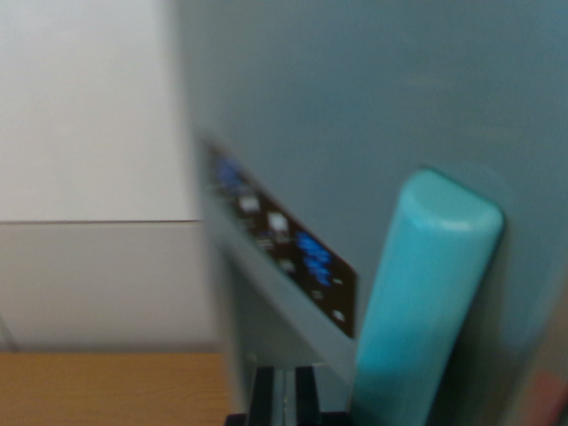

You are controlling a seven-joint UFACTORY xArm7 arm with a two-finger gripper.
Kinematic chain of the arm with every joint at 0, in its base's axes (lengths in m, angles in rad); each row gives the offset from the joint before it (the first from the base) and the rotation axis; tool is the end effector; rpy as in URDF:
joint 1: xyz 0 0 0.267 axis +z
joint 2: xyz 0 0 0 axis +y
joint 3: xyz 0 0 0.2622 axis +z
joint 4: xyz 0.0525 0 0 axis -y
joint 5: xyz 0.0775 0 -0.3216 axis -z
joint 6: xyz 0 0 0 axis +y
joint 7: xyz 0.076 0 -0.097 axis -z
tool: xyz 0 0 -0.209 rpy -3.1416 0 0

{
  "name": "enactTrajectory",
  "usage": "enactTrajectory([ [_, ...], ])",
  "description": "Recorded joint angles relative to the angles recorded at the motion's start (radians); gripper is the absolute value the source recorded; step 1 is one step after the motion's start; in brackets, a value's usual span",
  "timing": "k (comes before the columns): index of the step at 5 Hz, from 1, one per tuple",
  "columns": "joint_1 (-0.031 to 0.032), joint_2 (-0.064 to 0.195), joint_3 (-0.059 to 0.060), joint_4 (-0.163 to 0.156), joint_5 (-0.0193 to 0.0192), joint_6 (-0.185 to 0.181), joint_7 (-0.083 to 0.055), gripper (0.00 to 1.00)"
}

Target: Close fridge door

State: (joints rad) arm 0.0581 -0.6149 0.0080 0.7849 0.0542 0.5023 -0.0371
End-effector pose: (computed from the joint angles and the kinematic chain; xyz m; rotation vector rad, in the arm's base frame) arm 0.5070 0.0378 0.4018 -2.7826 -0.0960 -1.3395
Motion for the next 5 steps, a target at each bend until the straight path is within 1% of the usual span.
enactTrajectory([
  [1, 0.0, 0.0, 0.0, 0.0, 0.0, 0.0, 0.0, 1.0],
  [2, 0.0, 0.044, -0.044, 0.036, 0.0, 0.0, 0.0, 1.0],
  [3, 0.0, 0.044, -0.044, 0.036, 0.0, 0.0, 0.0, 1.0],
  [4, 0.0, 0.1, -0.084, 0.082, 0.0, 0.0, 0.0, 1.0],
  [5, 0.0, 0.1, -0.084, 0.082, 0.0, 0.0, 0.0, 1.0],
])
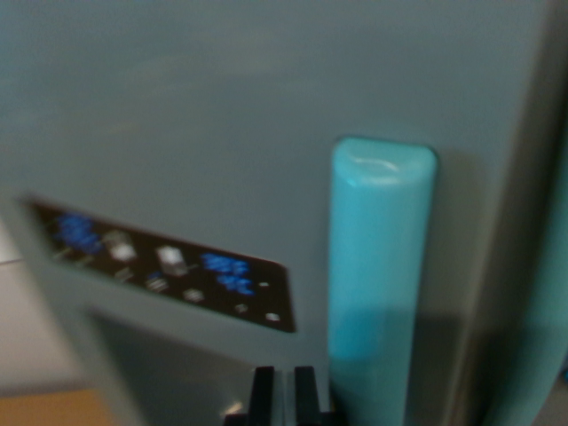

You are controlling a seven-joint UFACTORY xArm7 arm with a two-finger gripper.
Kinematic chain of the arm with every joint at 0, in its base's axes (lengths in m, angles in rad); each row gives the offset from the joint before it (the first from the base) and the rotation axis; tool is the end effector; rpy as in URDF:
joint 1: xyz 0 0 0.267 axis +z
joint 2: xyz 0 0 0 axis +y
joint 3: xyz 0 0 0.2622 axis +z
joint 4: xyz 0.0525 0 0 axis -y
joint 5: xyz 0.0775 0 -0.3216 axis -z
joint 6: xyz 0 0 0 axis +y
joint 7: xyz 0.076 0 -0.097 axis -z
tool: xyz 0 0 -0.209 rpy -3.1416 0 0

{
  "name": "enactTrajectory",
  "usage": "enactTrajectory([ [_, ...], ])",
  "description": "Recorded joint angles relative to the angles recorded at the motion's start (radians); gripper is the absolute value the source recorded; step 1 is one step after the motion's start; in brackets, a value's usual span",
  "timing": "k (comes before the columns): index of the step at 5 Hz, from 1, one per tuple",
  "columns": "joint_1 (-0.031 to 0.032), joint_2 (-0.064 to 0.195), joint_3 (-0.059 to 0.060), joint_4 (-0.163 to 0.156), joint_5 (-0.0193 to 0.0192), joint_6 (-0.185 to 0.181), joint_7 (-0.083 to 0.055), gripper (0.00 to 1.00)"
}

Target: Close fridge door

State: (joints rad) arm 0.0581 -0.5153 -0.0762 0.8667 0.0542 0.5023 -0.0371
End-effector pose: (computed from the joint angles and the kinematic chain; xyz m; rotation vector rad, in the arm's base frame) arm 0.5313 -0.0050 0.3998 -2.7896 0.0335 -1.3124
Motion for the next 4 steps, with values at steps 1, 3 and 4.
enactTrajectory([
  [1, 0.0, 0.062, -0.027, 0.051, 0.0, 0.0, 0.0, 1.0],
  [3, 0.0, 0.123, -0.045, 0.103, 0.0, 0.0, 0.0, 1.0],
  [4, 0.0, 0.123, -0.045, 0.103, 0.0, 0.0, 0.0, 1.0],
])
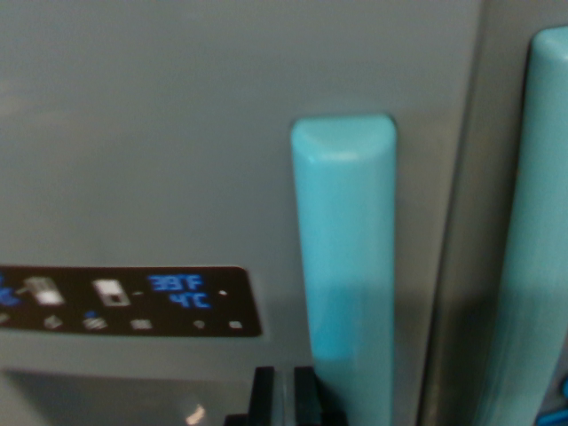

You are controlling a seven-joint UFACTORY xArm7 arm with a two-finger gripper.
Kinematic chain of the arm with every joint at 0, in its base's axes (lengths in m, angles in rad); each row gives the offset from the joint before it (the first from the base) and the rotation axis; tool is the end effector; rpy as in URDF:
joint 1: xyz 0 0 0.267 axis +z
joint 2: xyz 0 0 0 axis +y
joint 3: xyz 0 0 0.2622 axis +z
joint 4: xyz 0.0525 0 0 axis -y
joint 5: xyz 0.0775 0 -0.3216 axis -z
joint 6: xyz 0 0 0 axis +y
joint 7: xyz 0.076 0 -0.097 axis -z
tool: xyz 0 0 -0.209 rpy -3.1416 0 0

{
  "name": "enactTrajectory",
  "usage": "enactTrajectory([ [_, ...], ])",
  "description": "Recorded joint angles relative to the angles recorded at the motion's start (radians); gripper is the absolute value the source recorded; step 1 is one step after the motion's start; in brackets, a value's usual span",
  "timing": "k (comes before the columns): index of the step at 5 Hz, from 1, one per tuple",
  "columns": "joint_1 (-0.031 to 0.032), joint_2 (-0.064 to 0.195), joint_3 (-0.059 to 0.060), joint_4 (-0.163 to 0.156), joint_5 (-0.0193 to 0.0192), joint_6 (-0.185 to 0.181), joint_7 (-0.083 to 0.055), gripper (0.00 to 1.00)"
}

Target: Close fridge door

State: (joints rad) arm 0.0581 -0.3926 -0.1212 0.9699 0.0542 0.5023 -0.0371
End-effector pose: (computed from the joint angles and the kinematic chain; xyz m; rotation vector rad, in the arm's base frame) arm 0.5598 -0.0318 0.3954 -2.8105 0.1035 -1.2895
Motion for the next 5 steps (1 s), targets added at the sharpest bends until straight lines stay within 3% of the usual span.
enactTrajectory([
  [1, 0.0, 0.057, -0.012, 0.044, 0.0, 0.0, 0.0, 1.0],
  [2, 0.0, 0.057, -0.012, 0.044, 0.0, 0.0, 0.0, 1.0],
  [3, 0.0, 0.098, -0.017, 0.076, 0.0, 0.0, 0.0, 1.0],
  [5, 0.0, 0.112, -0.019, 0.09, 0.0, 0.0, 0.0, 1.0],
])
